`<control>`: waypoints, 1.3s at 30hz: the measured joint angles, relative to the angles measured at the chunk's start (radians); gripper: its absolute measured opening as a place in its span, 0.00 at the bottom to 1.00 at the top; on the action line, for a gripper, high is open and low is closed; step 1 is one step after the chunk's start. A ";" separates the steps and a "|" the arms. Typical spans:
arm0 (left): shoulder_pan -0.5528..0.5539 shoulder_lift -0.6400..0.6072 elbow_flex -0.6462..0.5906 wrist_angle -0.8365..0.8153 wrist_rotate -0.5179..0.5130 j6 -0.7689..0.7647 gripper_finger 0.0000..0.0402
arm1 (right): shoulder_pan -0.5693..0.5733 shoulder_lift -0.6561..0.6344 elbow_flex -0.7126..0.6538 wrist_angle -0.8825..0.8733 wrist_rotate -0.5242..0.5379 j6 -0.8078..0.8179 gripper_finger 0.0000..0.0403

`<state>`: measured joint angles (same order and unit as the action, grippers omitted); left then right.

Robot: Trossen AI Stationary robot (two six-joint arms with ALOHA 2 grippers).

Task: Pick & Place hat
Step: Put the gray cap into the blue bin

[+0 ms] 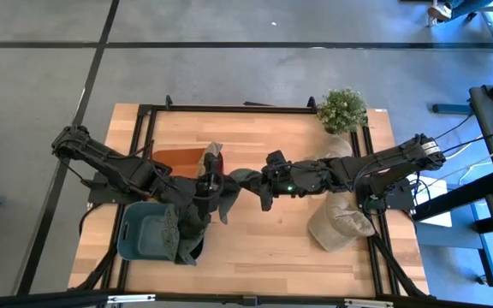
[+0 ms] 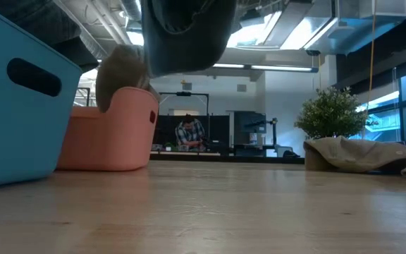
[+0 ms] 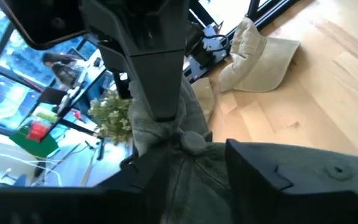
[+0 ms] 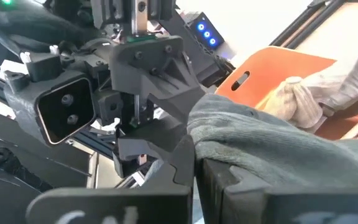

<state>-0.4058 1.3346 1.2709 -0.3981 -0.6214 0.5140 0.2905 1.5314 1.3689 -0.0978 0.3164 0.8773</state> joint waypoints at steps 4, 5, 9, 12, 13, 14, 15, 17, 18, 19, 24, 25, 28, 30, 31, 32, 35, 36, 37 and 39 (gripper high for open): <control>-0.008 -0.002 0.000 0.004 -0.014 0.004 0.45 | 0.000 0.000 0.000 0.035 -0.001 0.000 0.02; -0.008 -0.002 0.000 0.002 -0.017 0.004 0.46 | 0.000 0.000 0.000 0.042 -0.001 0.000 0.02; -0.018 -0.002 0.000 -0.012 -0.077 -0.003 0.48 | -0.001 0.000 0.000 0.034 0.003 0.003 0.02; -0.045 -0.008 0.000 -0.015 -0.115 0.010 0.47 | 0.000 0.000 0.000 0.007 -0.002 0.009 0.02; -0.053 -0.010 0.000 -0.011 -0.116 0.014 0.47 | 0.001 0.000 0.000 0.001 -0.002 0.009 0.02; -0.060 -0.012 0.000 -0.004 -0.117 0.018 0.47 | 0.002 0.000 0.000 -0.003 -0.003 0.009 0.02; -0.066 -0.012 0.000 0.004 -0.123 0.020 0.47 | 0.002 0.000 0.000 -0.003 -0.003 0.009 0.02; -0.078 -0.012 0.000 0.006 -0.132 0.020 0.47 | 0.002 0.000 0.000 -0.003 -0.004 0.008 0.02; -0.081 -0.012 0.000 0.006 -0.130 0.020 0.47 | 0.002 0.000 0.000 -0.004 -0.005 0.008 0.02; -0.084 -0.012 0.000 0.005 -0.127 0.020 0.47 | 0.002 0.000 0.000 -0.005 -0.005 0.008 0.02; -0.096 -0.012 0.002 0.014 -0.121 0.022 0.48 | -0.003 0.001 -0.001 -0.010 -0.001 0.005 0.02; -0.099 -0.012 0.002 0.016 -0.120 0.022 0.47 | -0.004 0.001 -0.001 -0.010 0.000 0.003 0.02; -0.104 -0.012 0.002 0.037 -0.114 0.025 0.47 | -0.008 0.001 -0.001 -0.009 0.001 0.001 0.02; -0.104 -0.012 0.002 0.038 -0.113 0.031 0.47 | -0.008 0.001 -0.001 -0.009 0.001 0.001 0.02; -0.102 -0.012 0.002 0.037 -0.114 0.030 0.47 | -0.008 0.001 -0.001 -0.008 0.001 0.000 0.02; -0.098 -0.012 0.002 0.037 -0.118 0.026 0.47 | -0.008 0.001 -0.001 -0.006 0.001 -0.005 0.02; -0.085 -0.012 0.002 0.034 -0.120 0.013 0.46 | -0.008 0.001 -0.001 0.012 -0.003 -0.023 0.02; -0.080 -0.012 0.002 0.033 -0.124 0.005 0.46 | -0.008 0.001 -0.002 0.025 -0.008 -0.029 0.02; -0.074 -0.012 0.002 0.033 -0.131 -0.005 0.46 | -0.009 0.001 -0.002 0.036 -0.019 -0.040 0.02; -0.065 -0.012 0.002 0.029 -0.149 -0.021 0.47 | -0.009 0.001 -0.002 0.047 -0.029 -0.049 0.02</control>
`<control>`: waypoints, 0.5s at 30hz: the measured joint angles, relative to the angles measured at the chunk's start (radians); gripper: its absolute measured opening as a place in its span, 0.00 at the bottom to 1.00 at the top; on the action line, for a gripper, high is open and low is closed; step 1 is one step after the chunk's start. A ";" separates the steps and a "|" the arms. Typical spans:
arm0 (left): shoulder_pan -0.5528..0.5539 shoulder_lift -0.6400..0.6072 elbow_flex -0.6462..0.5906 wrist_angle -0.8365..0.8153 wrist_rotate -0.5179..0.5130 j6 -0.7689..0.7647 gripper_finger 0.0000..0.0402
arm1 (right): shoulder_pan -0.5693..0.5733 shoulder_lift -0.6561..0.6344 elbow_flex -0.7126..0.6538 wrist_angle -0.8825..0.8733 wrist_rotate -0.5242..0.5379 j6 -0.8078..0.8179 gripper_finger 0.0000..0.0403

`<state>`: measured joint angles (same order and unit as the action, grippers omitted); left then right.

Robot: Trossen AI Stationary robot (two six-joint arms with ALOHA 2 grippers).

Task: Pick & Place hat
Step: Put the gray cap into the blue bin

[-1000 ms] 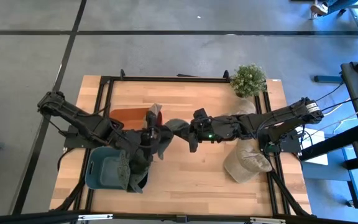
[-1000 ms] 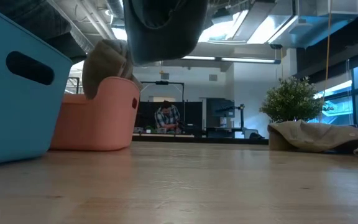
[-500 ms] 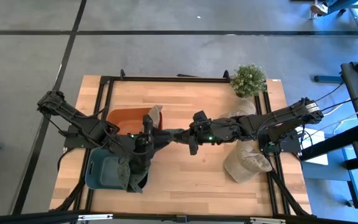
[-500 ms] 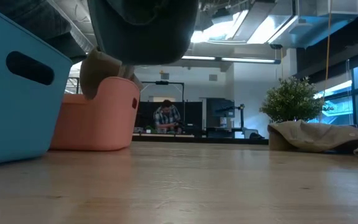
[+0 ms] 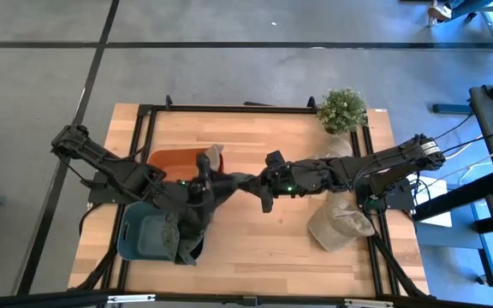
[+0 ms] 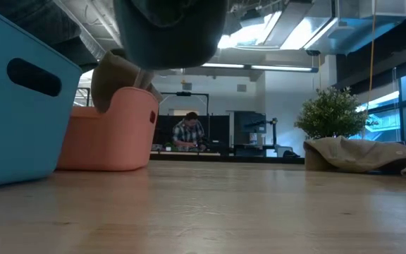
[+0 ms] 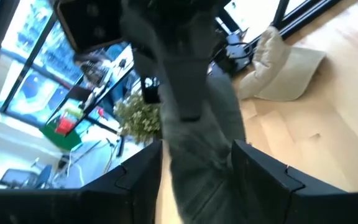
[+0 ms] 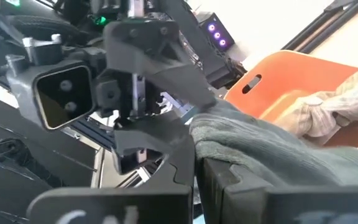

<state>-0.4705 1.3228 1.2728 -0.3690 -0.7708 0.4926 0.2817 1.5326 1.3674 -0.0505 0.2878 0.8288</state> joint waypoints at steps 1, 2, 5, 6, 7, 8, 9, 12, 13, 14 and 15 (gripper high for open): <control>0.005 0.000 0.000 -0.002 -0.009 -0.009 0.47 | 0.000 0.000 0.000 0.002 0.000 0.000 0.02; 0.010 0.000 0.000 -0.002 -0.017 -0.019 0.47 | 0.000 0.000 0.000 0.002 0.000 -0.001 0.02; 0.022 0.000 0.000 -0.004 -0.021 -0.044 0.47 | 0.000 0.000 0.000 0.002 -0.002 -0.003 0.02; 0.025 0.000 0.000 -0.005 -0.021 -0.047 0.46 | 0.000 0.000 0.000 0.002 -0.005 -0.004 0.02; 0.027 0.000 0.000 -0.006 -0.021 -0.054 0.46 | 0.000 0.000 0.000 0.002 -0.007 -0.004 0.02; 0.028 0.000 0.000 -0.006 -0.021 -0.059 0.46 | 0.000 0.000 0.000 0.002 -0.007 -0.004 0.02; 0.028 0.000 0.000 -0.006 -0.021 -0.061 0.46 | 0.000 0.000 0.000 0.002 -0.007 -0.004 0.02; 0.028 0.000 0.000 -0.007 -0.021 -0.061 0.45 | 0.000 0.000 0.000 0.003 -0.008 -0.020 0.02; 0.028 0.000 0.000 -0.006 -0.021 -0.061 0.45 | 0.000 0.000 0.000 0.006 -0.008 -0.023 0.02; 0.028 0.000 0.000 -0.006 -0.021 -0.061 0.45 | 0.000 0.000 0.000 0.007 -0.009 -0.023 0.02; 0.028 0.000 0.000 -0.006 -0.021 -0.061 0.44 | 0.000 0.000 0.000 0.007 -0.010 -0.023 0.02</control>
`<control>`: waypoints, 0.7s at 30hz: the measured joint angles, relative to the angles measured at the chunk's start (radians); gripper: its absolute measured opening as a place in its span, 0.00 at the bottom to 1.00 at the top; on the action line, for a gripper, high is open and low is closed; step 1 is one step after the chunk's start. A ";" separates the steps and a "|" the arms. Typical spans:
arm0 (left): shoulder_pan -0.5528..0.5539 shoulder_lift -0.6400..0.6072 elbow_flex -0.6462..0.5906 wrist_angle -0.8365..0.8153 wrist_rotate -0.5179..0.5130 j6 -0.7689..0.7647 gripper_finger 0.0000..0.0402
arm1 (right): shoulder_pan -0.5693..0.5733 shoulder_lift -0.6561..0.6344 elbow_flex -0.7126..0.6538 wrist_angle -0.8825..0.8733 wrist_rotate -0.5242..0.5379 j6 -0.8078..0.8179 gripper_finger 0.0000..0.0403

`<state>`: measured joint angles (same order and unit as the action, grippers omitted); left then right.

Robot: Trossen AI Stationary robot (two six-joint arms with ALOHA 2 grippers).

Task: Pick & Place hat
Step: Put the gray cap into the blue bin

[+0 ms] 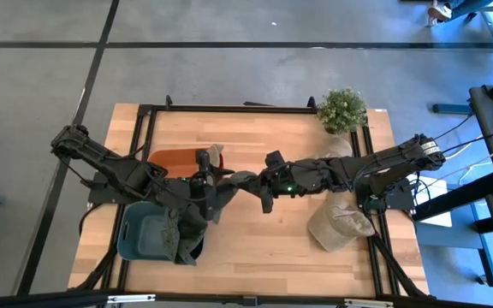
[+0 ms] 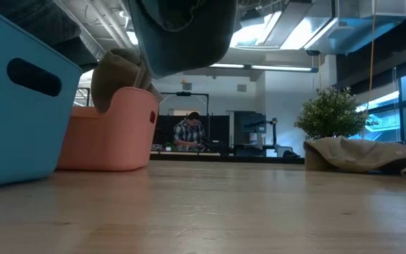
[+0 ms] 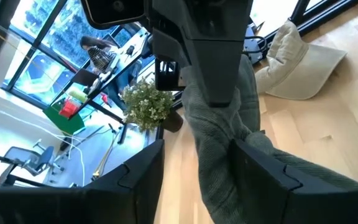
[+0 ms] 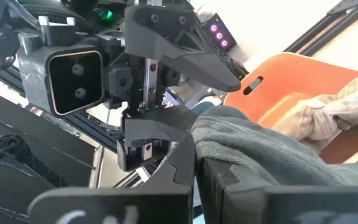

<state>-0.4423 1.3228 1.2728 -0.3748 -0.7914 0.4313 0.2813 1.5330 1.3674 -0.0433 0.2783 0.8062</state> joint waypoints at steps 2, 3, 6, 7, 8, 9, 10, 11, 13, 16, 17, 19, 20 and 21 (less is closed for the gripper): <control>0.000 0.000 0.000 0.000 0.000 0.000 0.44 | 0.000 0.000 0.000 0.000 0.000 0.000 0.02; 0.000 0.000 0.000 0.000 -0.002 0.000 0.44 | 0.000 0.000 0.000 0.001 0.000 0.000 0.02; 0.000 0.000 0.000 0.001 -0.016 -0.001 0.45 | 0.000 0.000 0.000 0.001 0.000 0.000 0.02; 0.000 0.000 0.000 0.001 -0.020 0.000 0.45 | 0.000 0.000 0.000 0.002 0.000 0.000 0.02; 0.000 0.000 0.000 0.001 -0.020 0.000 0.45 | 0.000 0.000 0.000 0.002 0.000 0.000 0.02; 0.000 0.000 0.000 0.001 -0.014 0.000 0.44 | 0.000 0.000 0.000 0.002 0.000 0.000 0.02; 0.000 0.000 0.000 0.001 -0.004 0.000 0.44 | 0.000 0.000 0.000 0.002 0.000 0.000 0.02; 0.000 0.000 0.000 0.001 0.009 0.000 0.43 | 0.000 0.000 0.000 0.002 -0.001 0.000 0.02; 0.000 0.000 0.000 0.000 0.036 0.000 0.40 | 0.000 0.000 0.000 0.002 -0.004 0.000 0.02; 0.000 0.000 0.000 0.000 0.061 0.000 0.34 | 0.000 0.000 0.000 0.002 -0.004 0.000 0.02; 0.000 0.000 0.000 0.000 0.064 0.000 0.31 | 0.000 0.000 0.000 0.003 -0.004 0.000 0.02; 0.000 0.000 0.000 0.000 0.072 0.000 0.27 | 0.000 0.000 0.000 0.003 -0.004 0.000 0.02; 0.000 0.000 0.000 0.000 0.076 0.000 0.24 | 0.000 0.000 0.000 0.003 -0.004 0.000 0.02; 0.000 0.000 0.000 0.000 0.076 0.000 0.22 | 0.000 0.000 0.000 0.003 -0.004 0.000 0.02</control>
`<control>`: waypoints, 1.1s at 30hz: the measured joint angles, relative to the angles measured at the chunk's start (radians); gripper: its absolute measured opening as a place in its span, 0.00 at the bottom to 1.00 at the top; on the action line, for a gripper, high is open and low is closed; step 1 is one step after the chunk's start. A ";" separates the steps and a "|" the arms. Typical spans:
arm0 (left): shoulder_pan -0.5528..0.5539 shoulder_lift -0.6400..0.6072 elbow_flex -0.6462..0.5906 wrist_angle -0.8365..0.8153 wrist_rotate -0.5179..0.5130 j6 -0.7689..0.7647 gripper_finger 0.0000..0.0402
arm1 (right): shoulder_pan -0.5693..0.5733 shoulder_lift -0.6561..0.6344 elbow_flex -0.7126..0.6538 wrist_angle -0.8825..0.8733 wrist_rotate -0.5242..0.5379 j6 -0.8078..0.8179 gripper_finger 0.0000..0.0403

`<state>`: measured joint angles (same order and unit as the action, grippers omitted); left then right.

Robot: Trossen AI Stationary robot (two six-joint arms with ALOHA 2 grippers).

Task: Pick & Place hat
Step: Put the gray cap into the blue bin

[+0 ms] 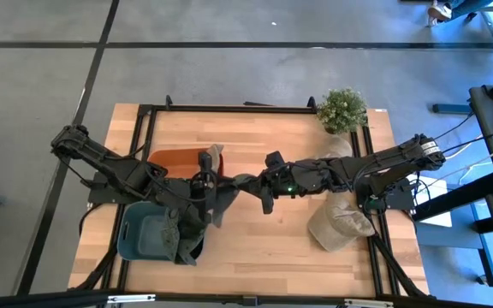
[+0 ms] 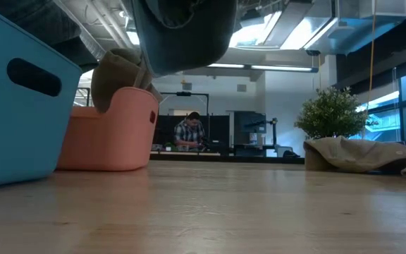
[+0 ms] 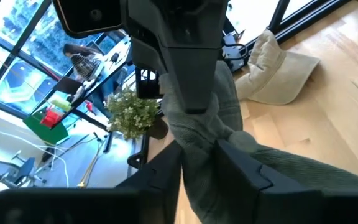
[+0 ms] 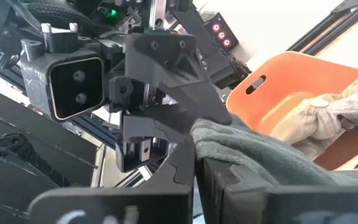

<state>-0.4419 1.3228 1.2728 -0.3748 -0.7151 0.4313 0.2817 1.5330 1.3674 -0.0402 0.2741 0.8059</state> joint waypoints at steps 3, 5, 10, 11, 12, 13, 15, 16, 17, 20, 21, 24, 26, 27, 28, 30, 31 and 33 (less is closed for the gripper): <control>0.000 0.000 0.000 0.001 0.000 0.000 0.15 | 0.000 0.000 0.000 0.000 0.000 -0.001 0.02; 0.000 0.000 0.000 0.002 0.000 0.000 0.11 | 0.000 0.000 0.000 0.000 0.000 -0.003 0.02; 0.000 0.000 0.000 0.011 0.001 0.000 0.02 | 0.000 0.000 0.000 0.000 0.000 -0.037 0.02; -0.001 0.000 0.000 0.014 0.001 0.000 0.02 | 0.000 0.000 0.000 0.000 0.000 -0.052 0.02; -0.001 0.000 0.000 0.018 0.002 0.000 0.02 | 0.000 0.000 0.000 0.000 -0.003 -0.069 0.03; -0.001 0.000 0.000 0.022 0.004 -0.003 0.02 | 0.000 -0.002 0.000 0.000 -0.011 -0.087 0.04; -0.003 -0.002 0.000 0.034 0.006 -0.019 0.01 | 0.000 -0.005 0.000 0.012 -0.024 -0.116 0.06; -0.005 -0.005 0.001 0.038 0.010 -0.027 0.01 | 0.000 -0.009 0.000 0.029 -0.037 -0.135 0.08; -0.007 -0.008 0.008 0.033 0.012 -0.031 0.01 | 0.000 -0.013 0.003 0.036 -0.055 -0.157 0.10; -0.009 -0.010 0.046 0.027 0.015 -0.041 0.01 | -0.003 -0.027 0.034 0.042 -0.081 -0.211 0.17; -0.009 -0.010 0.064 0.018 0.018 -0.049 0.01 | -0.003 -0.032 0.046 0.042 -0.084 -0.232 0.20; -0.009 -0.010 0.122 -0.050 0.041 -0.104 0.01 | -0.003 -0.047 0.083 0.035 -0.088 -0.311 0.30; -0.005 -0.011 0.154 -0.114 0.054 -0.158 0.01 | -0.003 -0.064 0.109 0.011 -0.087 -0.371 0.36; -0.005 -0.011 0.172 -0.161 0.056 -0.191 0.01 | -0.003 -0.075 0.125 0.003 -0.087 -0.396 0.39; -0.005 -0.009 0.195 -0.211 0.058 -0.222 0.01 | -0.003 -0.087 0.135 -0.011 -0.087 -0.421 0.41; -0.014 -0.008 0.252 -0.307 0.058 -0.292 0.01 | -0.003 -0.108 0.151 -0.045 -0.085 -0.454 0.44; -0.019 -0.009 0.283 -0.351 0.057 -0.335 0.01 | -0.003 -0.117 0.154 -0.063 -0.085 -0.471 0.45; -0.029 -0.011 0.352 -0.458 0.074 -0.440 0.01 | -0.003 -0.132 0.154 -0.087 -0.081 -0.483 0.47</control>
<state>-0.4707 1.3117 1.6245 -0.8323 -0.6408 -0.0085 0.2790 1.4009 1.5215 -0.1275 0.1926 0.3224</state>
